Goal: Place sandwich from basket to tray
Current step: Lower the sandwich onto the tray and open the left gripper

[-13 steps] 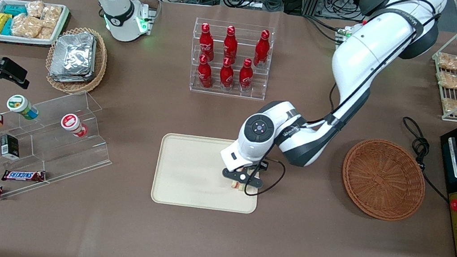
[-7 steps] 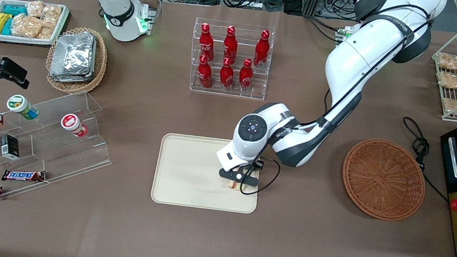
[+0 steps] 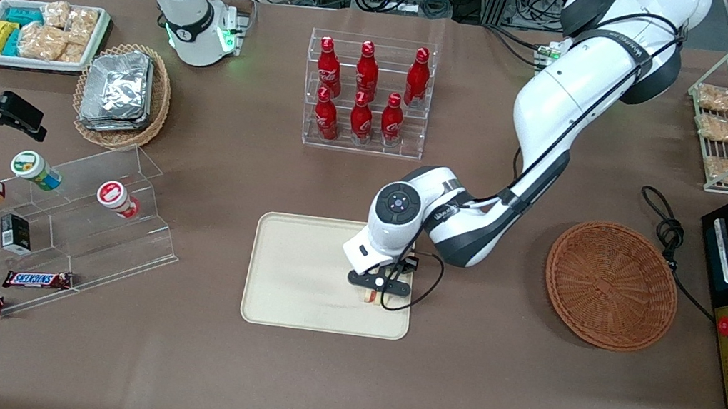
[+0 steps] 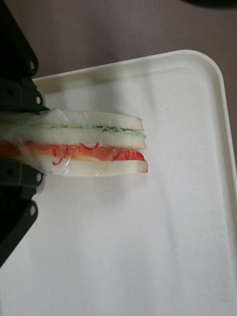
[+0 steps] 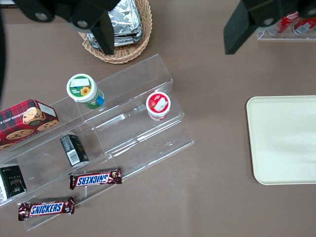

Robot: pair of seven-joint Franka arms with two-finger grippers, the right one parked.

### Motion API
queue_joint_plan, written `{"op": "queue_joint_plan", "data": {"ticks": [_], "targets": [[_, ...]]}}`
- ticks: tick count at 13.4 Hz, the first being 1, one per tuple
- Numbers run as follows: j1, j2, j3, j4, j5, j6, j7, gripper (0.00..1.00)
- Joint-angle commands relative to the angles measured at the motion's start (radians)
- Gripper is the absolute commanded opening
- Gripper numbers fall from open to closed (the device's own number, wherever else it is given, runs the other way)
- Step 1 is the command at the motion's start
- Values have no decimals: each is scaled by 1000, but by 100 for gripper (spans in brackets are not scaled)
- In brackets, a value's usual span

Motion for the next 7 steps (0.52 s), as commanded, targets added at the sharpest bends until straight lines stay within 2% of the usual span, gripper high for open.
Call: {"op": "queue_joint_plan", "data": {"ticks": [1, 2, 4, 6, 7], "targets": [[-18, 23, 7, 43, 21, 2, -103, 72], [-16, 20, 7, 43, 21, 2, -142, 84], [-9, 9, 8, 45, 21, 1, -168, 88], [1, -17, 8, 63, 21, -13, -170, 99], [10, -34, 20, 65, 18, -27, -171, 99]]}}
